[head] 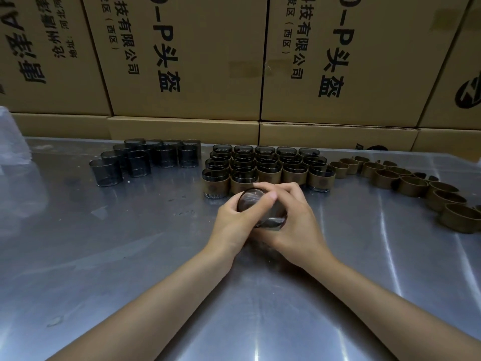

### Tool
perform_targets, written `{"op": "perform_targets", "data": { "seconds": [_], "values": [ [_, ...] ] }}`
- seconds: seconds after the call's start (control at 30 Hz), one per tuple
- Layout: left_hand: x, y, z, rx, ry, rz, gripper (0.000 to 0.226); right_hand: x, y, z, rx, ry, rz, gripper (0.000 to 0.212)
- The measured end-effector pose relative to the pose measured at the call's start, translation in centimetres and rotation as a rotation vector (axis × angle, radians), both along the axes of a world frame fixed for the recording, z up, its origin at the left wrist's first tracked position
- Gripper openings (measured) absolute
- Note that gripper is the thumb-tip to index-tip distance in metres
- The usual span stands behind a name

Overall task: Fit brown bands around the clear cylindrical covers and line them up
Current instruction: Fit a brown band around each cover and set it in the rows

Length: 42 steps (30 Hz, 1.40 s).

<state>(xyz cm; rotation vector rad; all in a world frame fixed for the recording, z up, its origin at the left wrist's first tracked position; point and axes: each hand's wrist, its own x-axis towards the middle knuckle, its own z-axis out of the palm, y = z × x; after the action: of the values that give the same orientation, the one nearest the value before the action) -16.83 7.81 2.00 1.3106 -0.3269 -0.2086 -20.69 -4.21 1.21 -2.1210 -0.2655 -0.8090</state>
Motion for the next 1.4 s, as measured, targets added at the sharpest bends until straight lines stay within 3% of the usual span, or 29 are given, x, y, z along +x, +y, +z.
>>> {"op": "perform_targets", "data": {
  "seconds": [0.1,0.3,0.4,0.5,0.73,0.9,1.1,1.2,1.33,1.4],
  "values": [
    [0.0,0.0,-0.3,0.126,-0.148,0.027,0.025,0.2,-0.3,0.0,0.072,0.052,0.020,0.073],
    [0.3,0.4,-0.5,0.194,-0.382,0.009,0.050,0.5,-0.9,0.3,0.320,0.159,0.142,0.068],
    [0.5,0.6,-0.4,0.180,-0.366,-0.060,0.062,0.5,-1.3,0.2,0.460,0.204,0.213,0.059],
    [0.4,0.8,-0.1,0.093,-0.250,-0.124,0.050,0.5,-1.6,0.2,0.505,0.231,0.225,0.053],
    [0.5,1.3,0.6,-0.092,0.054,-0.042,0.028,0.6,-1.0,0.2,0.337,0.158,0.210,0.059],
    [0.7,1.2,0.6,-0.092,0.142,0.082,0.020,0.4,-0.6,-0.1,0.066,0.104,0.110,0.073],
    [0.1,0.7,0.4,0.097,-0.043,0.187,0.028,0.0,-0.4,-0.4,-0.119,0.072,0.030,0.069],
    [-0.1,0.5,0.1,0.174,-0.176,0.159,0.039,0.0,-0.3,-0.3,-0.117,0.058,0.008,0.070],
    [0.4,1.0,0.0,0.194,-0.309,0.109,0.037,0.2,-0.4,-0.4,-0.084,0.043,-0.031,0.072],
    [0.7,1.2,-0.2,0.278,-0.398,0.116,0.049,0.2,-0.5,-0.5,-0.037,0.034,-0.075,0.072]
  ]
}}
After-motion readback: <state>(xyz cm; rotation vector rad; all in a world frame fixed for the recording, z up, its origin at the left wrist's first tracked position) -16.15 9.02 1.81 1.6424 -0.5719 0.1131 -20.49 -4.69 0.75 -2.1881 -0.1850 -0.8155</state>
